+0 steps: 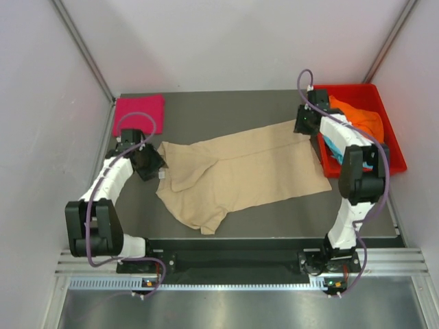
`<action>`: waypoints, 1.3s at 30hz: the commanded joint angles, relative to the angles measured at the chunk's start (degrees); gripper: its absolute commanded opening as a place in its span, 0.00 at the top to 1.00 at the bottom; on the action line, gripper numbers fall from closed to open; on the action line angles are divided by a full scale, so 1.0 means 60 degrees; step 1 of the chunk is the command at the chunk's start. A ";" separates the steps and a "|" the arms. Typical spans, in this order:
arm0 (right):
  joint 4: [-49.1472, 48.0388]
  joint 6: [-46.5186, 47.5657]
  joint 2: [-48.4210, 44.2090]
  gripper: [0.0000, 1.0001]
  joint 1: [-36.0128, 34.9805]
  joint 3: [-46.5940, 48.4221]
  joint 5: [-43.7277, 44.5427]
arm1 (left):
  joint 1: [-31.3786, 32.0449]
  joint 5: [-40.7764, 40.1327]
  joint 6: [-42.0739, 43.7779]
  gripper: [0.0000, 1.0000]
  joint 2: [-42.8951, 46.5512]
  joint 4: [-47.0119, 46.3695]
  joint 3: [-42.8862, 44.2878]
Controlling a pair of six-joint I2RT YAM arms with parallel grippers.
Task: Fold and stack the t-shirts
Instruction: Fold the tshirt
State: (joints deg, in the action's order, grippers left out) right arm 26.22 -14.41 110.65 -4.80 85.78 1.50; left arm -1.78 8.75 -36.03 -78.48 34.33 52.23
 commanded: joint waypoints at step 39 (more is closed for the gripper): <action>-0.6042 -0.7191 0.0483 0.50 -0.7930 -0.1934 0.1388 | -0.1520 0.0724 0.0278 1.00 -0.4528 -0.3774 0.2399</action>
State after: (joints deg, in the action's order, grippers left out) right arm -9.89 -54.72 112.07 -50.22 70.78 4.67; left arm -10.63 13.65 -34.35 -108.51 11.27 66.24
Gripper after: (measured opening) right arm 0.496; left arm 0.013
